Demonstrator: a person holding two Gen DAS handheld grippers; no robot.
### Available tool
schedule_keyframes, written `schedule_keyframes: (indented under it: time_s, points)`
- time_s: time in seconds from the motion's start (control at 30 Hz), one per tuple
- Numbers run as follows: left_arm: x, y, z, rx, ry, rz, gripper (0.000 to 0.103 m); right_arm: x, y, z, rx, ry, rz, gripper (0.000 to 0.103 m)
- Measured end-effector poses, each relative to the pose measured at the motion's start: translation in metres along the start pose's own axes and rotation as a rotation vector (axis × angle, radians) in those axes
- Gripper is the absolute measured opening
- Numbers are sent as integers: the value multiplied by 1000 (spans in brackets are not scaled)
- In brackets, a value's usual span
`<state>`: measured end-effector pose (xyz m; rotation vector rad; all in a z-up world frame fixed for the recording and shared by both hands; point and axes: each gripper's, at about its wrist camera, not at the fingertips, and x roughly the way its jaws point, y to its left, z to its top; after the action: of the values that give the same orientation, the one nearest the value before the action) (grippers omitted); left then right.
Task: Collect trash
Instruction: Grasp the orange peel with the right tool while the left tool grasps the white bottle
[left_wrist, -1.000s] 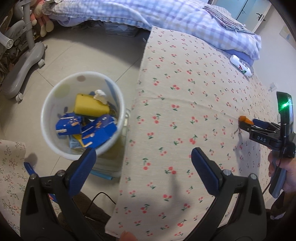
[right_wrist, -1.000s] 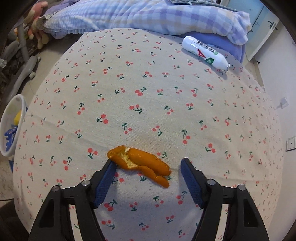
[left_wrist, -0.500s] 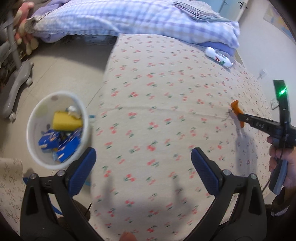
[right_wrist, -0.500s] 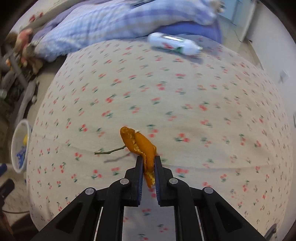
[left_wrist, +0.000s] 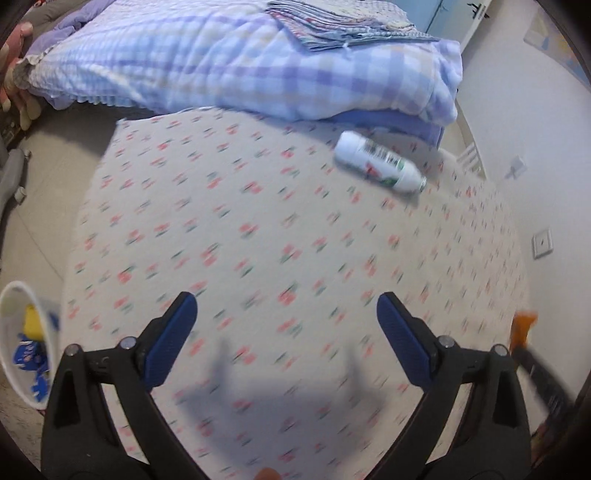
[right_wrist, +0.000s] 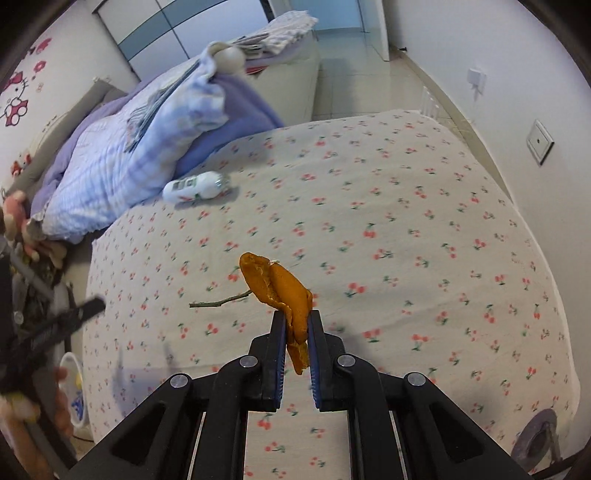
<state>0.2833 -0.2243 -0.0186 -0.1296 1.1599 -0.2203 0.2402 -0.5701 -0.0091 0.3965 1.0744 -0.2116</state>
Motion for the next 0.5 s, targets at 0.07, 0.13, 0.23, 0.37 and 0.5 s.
schedule_keyframes:
  time_s: [0.07, 0.13, 0.23, 0.37, 0.5]
  points:
    - [17, -23, 22, -16, -9, -16, 95, -2, -10, 3, -1, -13, -28, 12]
    - [31, -42, 39, -33, -20, -18, 89, -2, -21, 6, 7, -16, -41, 12]
    - [51, -61, 61, -77, -27, -34, 88, 0, -32, 8, 10, -16, -58, 12]
    - [78, -83, 85, -151, -20, -42, 87, 8, -39, 10, -12, -8, -78, 12]
    - [102, -92, 96, -194, 5, 8, 85, 15, -47, 11, -15, 12, -85, 12]
